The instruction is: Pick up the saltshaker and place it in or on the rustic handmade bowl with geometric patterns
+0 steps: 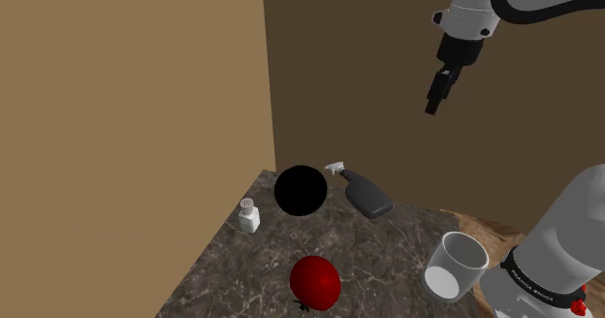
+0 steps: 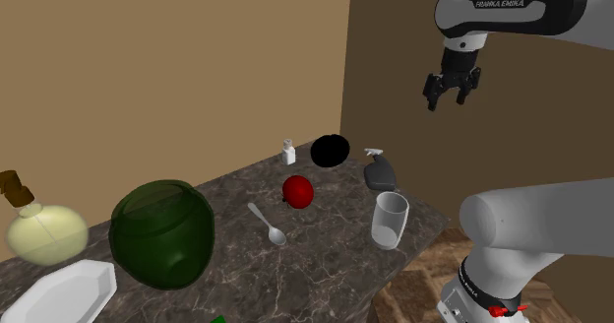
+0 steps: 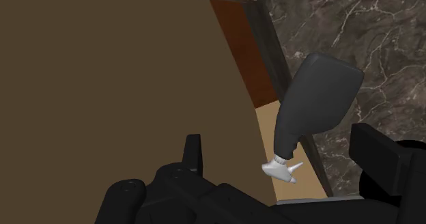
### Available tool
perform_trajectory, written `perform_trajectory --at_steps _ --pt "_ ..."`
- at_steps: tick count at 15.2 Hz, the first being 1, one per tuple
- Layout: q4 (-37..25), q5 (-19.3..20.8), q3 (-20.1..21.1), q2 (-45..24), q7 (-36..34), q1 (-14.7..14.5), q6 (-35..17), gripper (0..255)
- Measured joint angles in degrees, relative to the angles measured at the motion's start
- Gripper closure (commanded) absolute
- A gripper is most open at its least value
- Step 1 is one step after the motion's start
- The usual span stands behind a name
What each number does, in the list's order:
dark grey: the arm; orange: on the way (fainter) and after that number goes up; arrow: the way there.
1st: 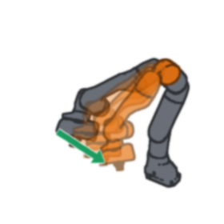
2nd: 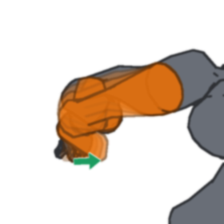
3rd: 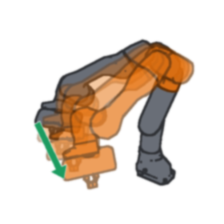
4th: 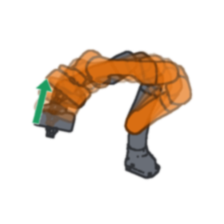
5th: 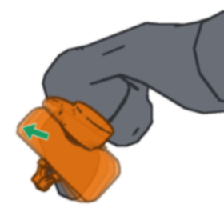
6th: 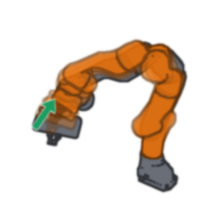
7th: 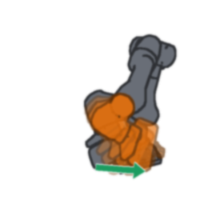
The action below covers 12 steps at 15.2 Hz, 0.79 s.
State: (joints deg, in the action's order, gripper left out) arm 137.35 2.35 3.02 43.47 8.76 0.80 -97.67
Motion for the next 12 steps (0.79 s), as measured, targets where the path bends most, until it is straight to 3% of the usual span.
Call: perform_trajectory --at_steps 5,12 --pt "-0.48 -1.98 2.98 -3.16 -3.11 -1.35 -2.14 0" --pt "-4.23 -5.08 9.55 -13.32 -9.94 -3.67 -7.78 0"
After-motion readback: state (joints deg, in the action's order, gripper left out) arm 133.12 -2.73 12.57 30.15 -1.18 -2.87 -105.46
